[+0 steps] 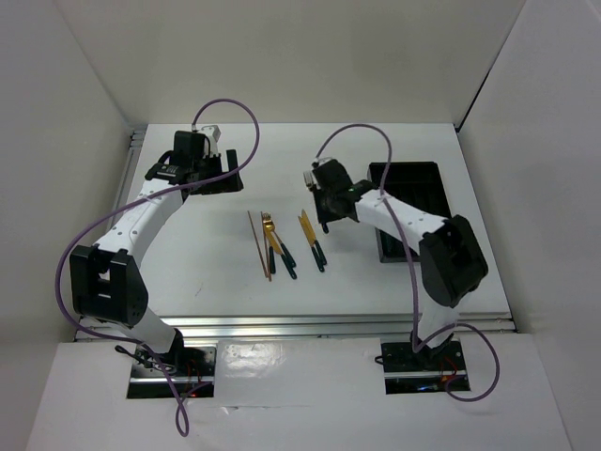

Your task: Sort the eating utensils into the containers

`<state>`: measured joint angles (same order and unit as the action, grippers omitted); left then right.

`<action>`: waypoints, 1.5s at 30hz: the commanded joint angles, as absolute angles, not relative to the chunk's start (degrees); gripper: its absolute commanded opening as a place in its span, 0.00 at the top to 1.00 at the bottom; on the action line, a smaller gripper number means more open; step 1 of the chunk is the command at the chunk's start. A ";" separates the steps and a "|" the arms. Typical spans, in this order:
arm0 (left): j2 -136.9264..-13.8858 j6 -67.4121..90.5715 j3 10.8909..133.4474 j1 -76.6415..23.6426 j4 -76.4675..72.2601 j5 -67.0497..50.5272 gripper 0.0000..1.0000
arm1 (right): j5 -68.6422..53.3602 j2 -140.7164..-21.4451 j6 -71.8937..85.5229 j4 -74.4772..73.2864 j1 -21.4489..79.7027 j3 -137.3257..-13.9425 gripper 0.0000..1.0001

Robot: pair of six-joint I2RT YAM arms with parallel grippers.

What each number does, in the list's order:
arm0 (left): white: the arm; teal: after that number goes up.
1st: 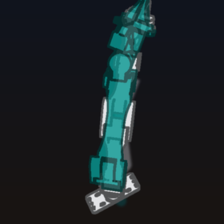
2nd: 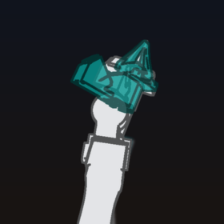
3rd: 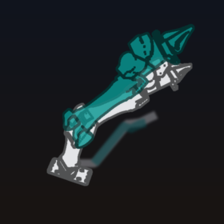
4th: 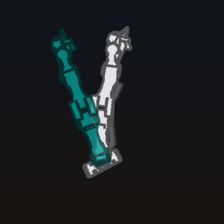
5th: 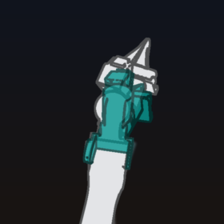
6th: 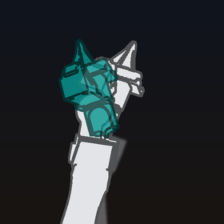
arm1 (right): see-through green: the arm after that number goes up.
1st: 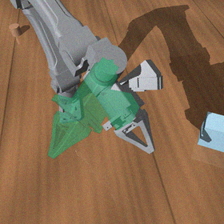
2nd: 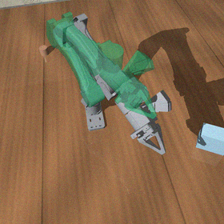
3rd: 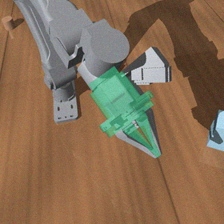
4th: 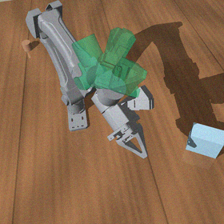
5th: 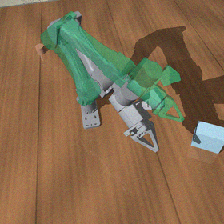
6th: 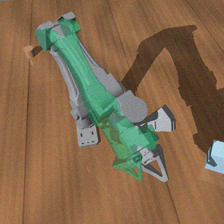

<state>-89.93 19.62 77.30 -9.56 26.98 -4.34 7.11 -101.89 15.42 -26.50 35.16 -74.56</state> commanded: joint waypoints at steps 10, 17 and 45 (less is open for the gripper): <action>-90.09 19.25 80.07 -9.40 26.28 -4.48 0.00 | 19.59 -89.66 13.45 -31.37 18.30 -66.71 0.90; -90.09 18.72 80.60 -9.40 26.81 -3.43 0.00 | 20.48 -88.95 11.96 -37.18 12.48 -68.82 0.90; -90.62 18.19 80.60 -9.40 27.33 -1.67 0.00 | 25.75 -98.96 8.34 -36.65 12.48 -66.09 0.82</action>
